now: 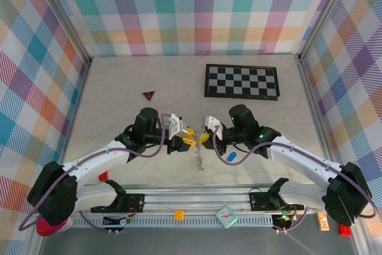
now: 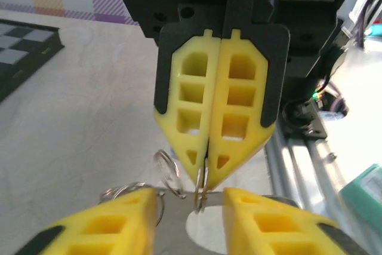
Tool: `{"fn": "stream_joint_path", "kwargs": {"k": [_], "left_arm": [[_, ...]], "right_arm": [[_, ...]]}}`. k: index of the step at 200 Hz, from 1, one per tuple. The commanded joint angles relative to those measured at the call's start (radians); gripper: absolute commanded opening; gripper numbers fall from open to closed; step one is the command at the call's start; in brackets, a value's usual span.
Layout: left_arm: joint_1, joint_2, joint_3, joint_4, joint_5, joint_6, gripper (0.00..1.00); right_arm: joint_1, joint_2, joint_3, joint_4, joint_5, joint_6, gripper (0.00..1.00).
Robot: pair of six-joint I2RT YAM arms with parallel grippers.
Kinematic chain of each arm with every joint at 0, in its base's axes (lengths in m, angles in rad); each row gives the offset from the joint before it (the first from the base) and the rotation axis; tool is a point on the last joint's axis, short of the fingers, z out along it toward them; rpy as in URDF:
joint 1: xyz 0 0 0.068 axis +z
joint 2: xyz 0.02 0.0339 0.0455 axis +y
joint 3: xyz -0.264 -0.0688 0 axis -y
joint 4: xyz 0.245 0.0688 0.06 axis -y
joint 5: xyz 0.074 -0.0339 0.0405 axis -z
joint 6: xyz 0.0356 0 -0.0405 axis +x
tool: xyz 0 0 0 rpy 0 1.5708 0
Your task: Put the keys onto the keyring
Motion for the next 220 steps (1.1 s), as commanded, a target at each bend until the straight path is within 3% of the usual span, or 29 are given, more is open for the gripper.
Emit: {"fn": "stream_joint_path", "kwargs": {"k": [1,9,18,39,53,88,129,172,220], "left_arm": [[-0.005,-0.097,-0.054,0.033,-0.120,-0.041,0.47],[-0.005,-0.137,-0.083,0.043,-0.182,-0.064,0.52],[-0.005,-0.183,-0.118,0.049,-0.264,-0.086,0.67],[-0.008,-0.248,-0.155,0.031,-0.364,-0.113,0.69],[-0.009,-0.242,-0.132,0.007,-0.338,-0.117,0.65],[-0.012,-0.162,-0.052,-0.057,-0.178,-0.065,0.41],[-0.026,-0.109,-0.019,-0.053,-0.064,0.012,0.38],[-0.028,-0.055,-0.005,-0.039,-0.021,0.034,0.27],[-0.028,-0.027,0.005,-0.023,0.008,0.040,0.22]], "right_arm": [[0.003,0.008,0.094,-0.116,0.025,-0.068,0.00],[0.005,0.020,0.129,-0.178,0.046,-0.091,0.00],[0.007,0.038,0.168,-0.251,0.066,-0.119,0.00],[0.012,0.071,0.235,-0.358,0.085,-0.176,0.00],[0.015,0.088,0.267,-0.396,0.083,-0.198,0.00],[0.037,0.131,0.348,-0.483,0.084,-0.246,0.00],[0.068,0.196,0.426,-0.576,0.105,-0.284,0.00],[0.089,0.232,0.466,-0.605,0.121,-0.301,0.00],[0.106,0.265,0.492,-0.622,0.149,-0.315,0.00]]}}
